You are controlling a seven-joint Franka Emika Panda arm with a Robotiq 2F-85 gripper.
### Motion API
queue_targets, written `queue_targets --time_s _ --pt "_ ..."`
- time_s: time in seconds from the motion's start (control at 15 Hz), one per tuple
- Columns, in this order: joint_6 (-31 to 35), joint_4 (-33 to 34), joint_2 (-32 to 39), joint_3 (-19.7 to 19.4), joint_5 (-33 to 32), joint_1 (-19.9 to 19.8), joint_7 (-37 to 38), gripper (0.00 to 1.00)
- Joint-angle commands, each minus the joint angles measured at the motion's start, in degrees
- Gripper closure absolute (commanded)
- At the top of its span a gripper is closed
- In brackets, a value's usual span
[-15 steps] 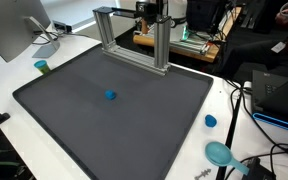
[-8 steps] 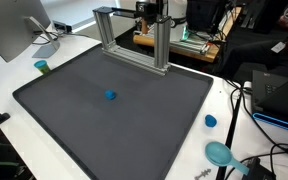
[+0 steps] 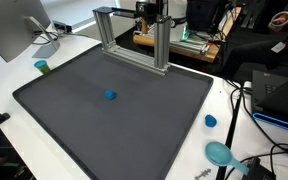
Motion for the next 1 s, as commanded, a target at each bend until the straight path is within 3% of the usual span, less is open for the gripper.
queue_targets --time_s 0.0,0.27,0.93 --pt "-0.1 0.02 1.1 -2.38 0.73 -1.02 -2.92 0.0" --pt "0.0 -0.17 1.71 -5.72 1.86 -0.45 -8.13 0.0" --pt "0.88 -0.14 3.08 -5.39 1.81 -0.75 -8.04 0.0"
